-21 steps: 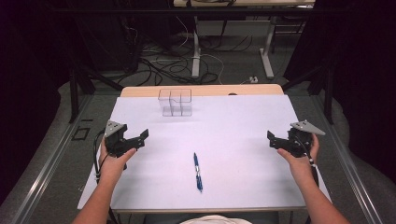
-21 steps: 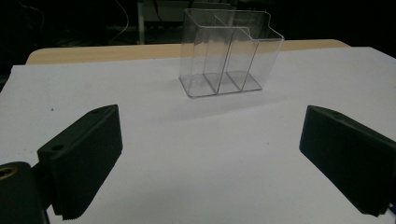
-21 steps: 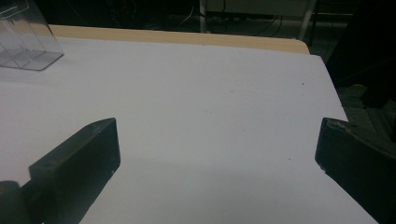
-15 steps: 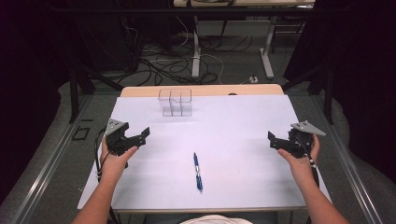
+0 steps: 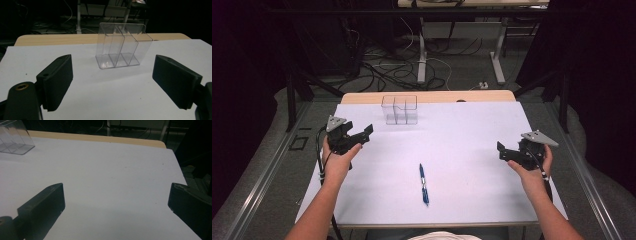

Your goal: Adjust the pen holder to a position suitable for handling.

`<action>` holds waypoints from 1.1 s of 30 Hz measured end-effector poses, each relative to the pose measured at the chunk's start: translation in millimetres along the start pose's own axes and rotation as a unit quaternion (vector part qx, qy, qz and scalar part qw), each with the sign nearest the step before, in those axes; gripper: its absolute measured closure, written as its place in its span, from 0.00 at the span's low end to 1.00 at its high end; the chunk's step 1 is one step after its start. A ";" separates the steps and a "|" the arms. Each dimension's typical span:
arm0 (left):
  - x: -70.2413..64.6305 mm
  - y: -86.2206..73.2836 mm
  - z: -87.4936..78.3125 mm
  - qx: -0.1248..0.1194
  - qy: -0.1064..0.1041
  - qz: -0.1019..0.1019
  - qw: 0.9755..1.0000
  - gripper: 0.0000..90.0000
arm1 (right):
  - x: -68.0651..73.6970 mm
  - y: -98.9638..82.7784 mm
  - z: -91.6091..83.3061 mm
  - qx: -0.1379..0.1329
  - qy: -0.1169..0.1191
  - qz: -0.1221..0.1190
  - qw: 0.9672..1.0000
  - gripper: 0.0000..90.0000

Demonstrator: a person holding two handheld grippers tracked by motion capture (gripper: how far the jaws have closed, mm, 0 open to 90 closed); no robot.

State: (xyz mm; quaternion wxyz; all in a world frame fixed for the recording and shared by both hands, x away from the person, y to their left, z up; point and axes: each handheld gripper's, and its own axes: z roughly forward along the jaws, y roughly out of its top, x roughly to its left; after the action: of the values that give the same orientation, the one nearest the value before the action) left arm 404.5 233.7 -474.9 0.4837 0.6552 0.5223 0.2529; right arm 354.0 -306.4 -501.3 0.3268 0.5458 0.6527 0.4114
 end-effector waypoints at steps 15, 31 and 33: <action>-3.5 50.4 15.9 -0.010 0.010 0.006 1.000 0.29 | 1.8 -0.7 -1.1 -0.002 0.005 0.004 1.000 0.04; -2.2 89.5 41.9 0.004 0.024 0.012 1.000 0.35 | -0.1 -2.9 -0.2 0.004 0.007 0.007 1.000 0.07; -2.9 94.4 45.6 0.009 0.024 0.012 1.000 0.37 | -0.3 -3.2 0.0 0.006 0.006 0.006 1.000 0.07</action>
State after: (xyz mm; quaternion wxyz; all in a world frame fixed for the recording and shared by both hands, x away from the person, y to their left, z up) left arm 483.2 215.4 -408.1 0.4625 0.6593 0.5281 0.2694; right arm 352.7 -306.9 -504.1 0.3167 0.5493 0.6538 0.4130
